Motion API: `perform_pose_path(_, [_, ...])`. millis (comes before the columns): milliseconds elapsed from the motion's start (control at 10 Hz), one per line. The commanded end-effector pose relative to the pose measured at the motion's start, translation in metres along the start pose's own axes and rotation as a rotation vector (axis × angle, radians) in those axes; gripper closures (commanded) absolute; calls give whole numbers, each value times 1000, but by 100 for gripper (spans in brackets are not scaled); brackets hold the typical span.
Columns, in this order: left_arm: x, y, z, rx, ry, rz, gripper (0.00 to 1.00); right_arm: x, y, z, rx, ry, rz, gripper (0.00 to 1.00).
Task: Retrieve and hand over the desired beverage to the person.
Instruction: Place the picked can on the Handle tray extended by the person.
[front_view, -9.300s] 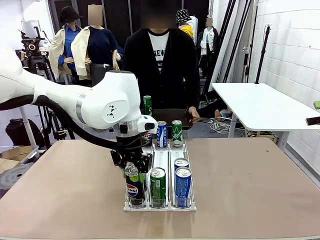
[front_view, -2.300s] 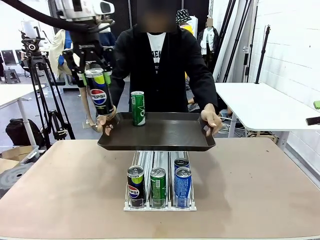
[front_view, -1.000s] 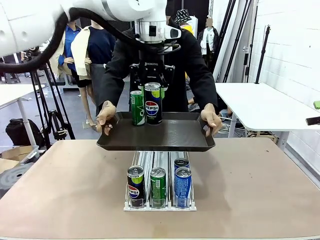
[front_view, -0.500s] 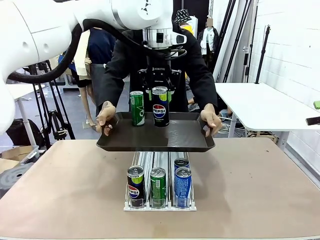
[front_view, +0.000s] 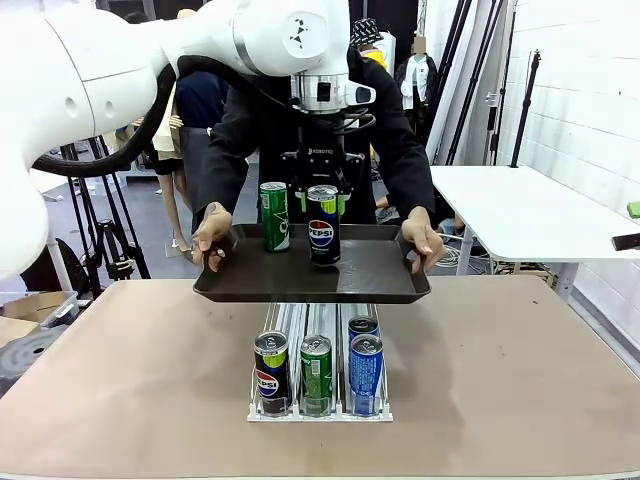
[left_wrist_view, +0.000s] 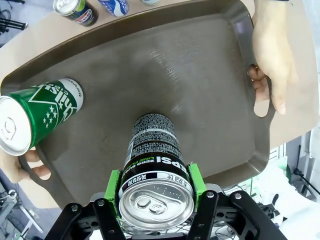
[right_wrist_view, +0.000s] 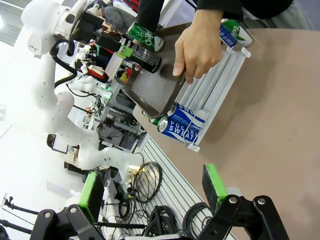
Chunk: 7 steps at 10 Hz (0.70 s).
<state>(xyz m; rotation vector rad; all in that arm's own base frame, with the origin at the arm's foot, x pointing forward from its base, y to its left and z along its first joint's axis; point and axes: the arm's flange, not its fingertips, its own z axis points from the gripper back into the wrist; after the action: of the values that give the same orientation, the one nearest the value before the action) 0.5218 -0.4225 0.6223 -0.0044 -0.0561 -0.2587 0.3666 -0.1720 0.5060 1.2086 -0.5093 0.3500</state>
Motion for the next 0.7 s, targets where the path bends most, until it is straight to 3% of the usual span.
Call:
perform_pose_path(0, [9, 0, 11, -28, 0, -17, 100, -2, 0, -2, -9, -9, 3, 0])
perform_pose_path(300, [11, 3, 3, -31, 24, -18, 100, -2, 0, -2, -9, -9, 3, 0])
perform_pose_path(400, [11, 3, 2, 21, 4, -50, 100, -2, 0, -2, -9, -9, 3, 0])
perform_pose_path(600, [4, 1, -7, -3, 13, 3, 100, -2, 0, -2, -9, -9, 3, 0])
